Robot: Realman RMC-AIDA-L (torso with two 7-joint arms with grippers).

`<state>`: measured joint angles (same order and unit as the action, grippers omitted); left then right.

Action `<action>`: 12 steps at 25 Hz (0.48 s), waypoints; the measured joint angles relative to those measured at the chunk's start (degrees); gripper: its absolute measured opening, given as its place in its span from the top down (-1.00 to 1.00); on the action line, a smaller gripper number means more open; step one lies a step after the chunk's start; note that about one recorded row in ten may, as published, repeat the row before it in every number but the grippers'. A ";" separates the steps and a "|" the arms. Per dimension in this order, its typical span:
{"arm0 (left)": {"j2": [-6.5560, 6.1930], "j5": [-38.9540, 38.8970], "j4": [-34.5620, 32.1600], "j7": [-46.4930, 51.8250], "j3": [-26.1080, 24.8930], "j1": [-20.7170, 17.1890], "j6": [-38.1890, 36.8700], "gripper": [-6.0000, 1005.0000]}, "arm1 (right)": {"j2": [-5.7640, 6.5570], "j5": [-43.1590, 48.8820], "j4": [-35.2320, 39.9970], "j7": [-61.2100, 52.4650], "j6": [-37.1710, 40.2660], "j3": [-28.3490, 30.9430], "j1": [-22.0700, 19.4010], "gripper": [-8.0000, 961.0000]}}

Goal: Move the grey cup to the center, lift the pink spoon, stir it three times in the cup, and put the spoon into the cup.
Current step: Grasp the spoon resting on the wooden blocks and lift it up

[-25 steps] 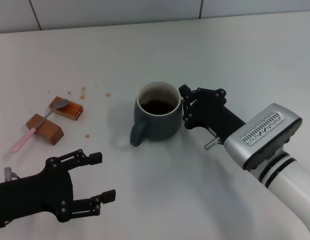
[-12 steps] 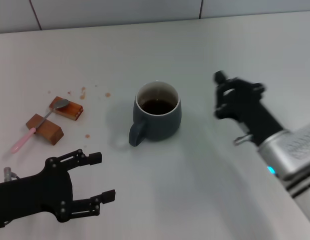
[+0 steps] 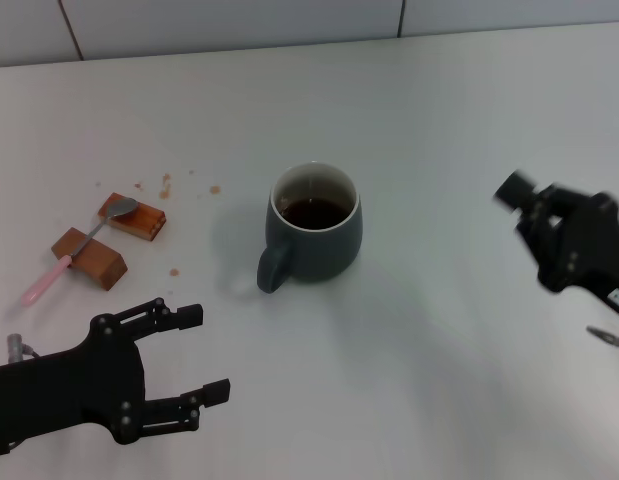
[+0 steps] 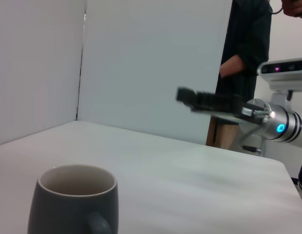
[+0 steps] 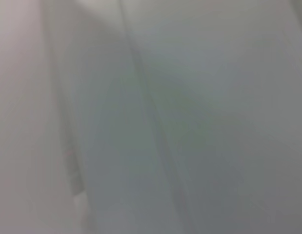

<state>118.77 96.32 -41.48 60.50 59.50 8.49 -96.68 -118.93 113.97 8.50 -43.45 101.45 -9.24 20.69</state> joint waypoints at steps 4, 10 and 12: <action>0.03 -0.01 0.08 -0.09 0.00 0.01 0.12 -0.59 | -0.08 4.69 6.01 -6.21 1.09 -5.45 1.09 0.78; 0.05 -0.43 0.35 -0.12 -0.30 0.02 0.10 -0.59 | -0.56 6.37 11.28 -10.50 0.67 -12.64 1.22 0.76; 0.06 -1.43 0.41 -0.17 -0.26 -0.18 0.14 -0.59 | -0.60 6.42 12.39 -11.98 -0.22 -13.46 1.06 0.75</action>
<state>118.83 94.89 -41.07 60.34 59.24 8.31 -96.53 -119.53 120.39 20.89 -55.43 101.23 -22.70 21.75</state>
